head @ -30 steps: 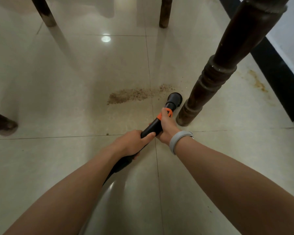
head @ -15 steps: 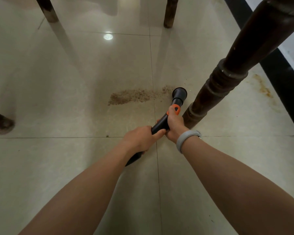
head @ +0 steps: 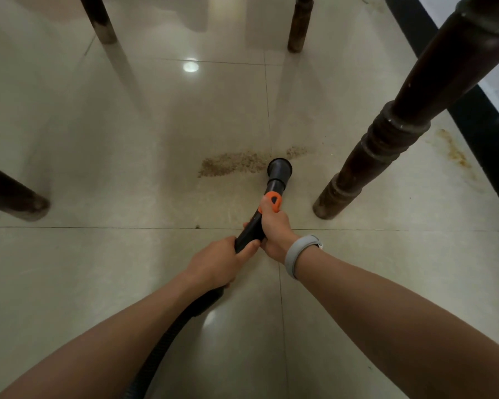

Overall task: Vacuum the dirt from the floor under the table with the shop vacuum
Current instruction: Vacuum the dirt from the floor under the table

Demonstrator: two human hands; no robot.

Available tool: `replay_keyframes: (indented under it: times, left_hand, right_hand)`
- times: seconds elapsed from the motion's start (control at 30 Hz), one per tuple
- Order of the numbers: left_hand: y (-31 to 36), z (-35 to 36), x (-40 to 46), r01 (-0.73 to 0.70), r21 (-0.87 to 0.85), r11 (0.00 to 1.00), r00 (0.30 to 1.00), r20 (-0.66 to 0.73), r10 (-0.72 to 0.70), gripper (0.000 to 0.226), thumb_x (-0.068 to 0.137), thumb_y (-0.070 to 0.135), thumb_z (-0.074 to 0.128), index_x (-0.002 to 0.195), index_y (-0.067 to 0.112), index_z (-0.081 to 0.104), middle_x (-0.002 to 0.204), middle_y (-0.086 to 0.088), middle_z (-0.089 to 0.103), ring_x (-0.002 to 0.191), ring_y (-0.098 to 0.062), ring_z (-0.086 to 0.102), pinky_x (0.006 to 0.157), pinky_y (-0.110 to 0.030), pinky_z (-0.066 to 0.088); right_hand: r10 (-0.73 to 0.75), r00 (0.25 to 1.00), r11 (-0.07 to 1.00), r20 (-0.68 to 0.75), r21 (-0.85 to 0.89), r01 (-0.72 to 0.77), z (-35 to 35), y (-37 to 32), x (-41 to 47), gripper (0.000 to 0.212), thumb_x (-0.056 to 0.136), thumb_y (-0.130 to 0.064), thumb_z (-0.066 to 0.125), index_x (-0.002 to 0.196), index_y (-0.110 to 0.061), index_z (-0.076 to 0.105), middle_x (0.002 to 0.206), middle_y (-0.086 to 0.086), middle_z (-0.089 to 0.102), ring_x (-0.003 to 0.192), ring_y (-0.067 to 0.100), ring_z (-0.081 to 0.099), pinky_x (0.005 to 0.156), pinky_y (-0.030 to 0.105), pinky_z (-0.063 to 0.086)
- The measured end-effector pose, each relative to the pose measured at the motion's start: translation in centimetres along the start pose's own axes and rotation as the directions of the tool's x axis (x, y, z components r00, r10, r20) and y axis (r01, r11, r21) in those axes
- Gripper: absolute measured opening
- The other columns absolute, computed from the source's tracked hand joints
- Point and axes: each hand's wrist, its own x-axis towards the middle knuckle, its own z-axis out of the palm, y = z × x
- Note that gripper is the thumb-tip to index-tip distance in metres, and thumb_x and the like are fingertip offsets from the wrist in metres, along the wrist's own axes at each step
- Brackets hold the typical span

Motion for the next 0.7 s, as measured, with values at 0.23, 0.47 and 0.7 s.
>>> replay_keyframes:
  times: [0.23, 0.47, 0.7]
  left_hand:
    - [-2.5, -0.8, -1.4, 0.050, -0.106, 0.993, 0.998, -0.029, -0.053, 0.041, 0.092, 0.059, 0.039, 0.081, 0.020, 0.047, 0.060, -0.003, 0.062, 0.046, -0.016, 0.057, 0.057, -0.032, 0.053]
    - [-4.7, -1.4, -3.1, 0.098, -0.149, 0.984, 0.992, -0.069, -0.109, 0.042, 0.092, 0.060, 0.038, 0.083, 0.019, 0.048, 0.061, -0.001, 0.061, 0.046, -0.015, 0.057, 0.059, -0.032, 0.054]
    - [-6.9, -1.5, -4.6, 0.137, -0.194, 0.971, 0.983, -0.097, -0.158, 0.046, 0.091, 0.061, 0.038, 0.090, 0.016, 0.050, 0.064, -0.004, 0.064, 0.046, -0.016, 0.057, 0.060, -0.035, 0.055]
  right_hand:
    - [0.021, 0.998, 0.998, 0.066, -0.063, -0.017, 2.7, 0.9, -1.2, 0.033, 0.099, -0.039, 0.042, 0.114, -0.010, 0.039, 0.087, 0.009, 0.053, 0.067, 0.020, 0.059, 0.067, 0.037, 0.051]
    - [0.025, 0.993, 0.994, 0.118, -0.108, -0.012, 5.1, 2.4, -1.8, 0.033, 0.099, -0.038, 0.042, 0.112, -0.008, 0.040, 0.083, 0.008, 0.053, 0.070, 0.021, 0.058, 0.080, 0.041, 0.053]
    - [0.020, 0.986, 0.989, 0.165, -0.148, 0.005, 7.3, 4.1, -2.0, 0.032, 0.099, -0.039, 0.042, 0.109, -0.009, 0.041, 0.084, 0.008, 0.055, 0.070, 0.021, 0.059, 0.071, 0.038, 0.052]
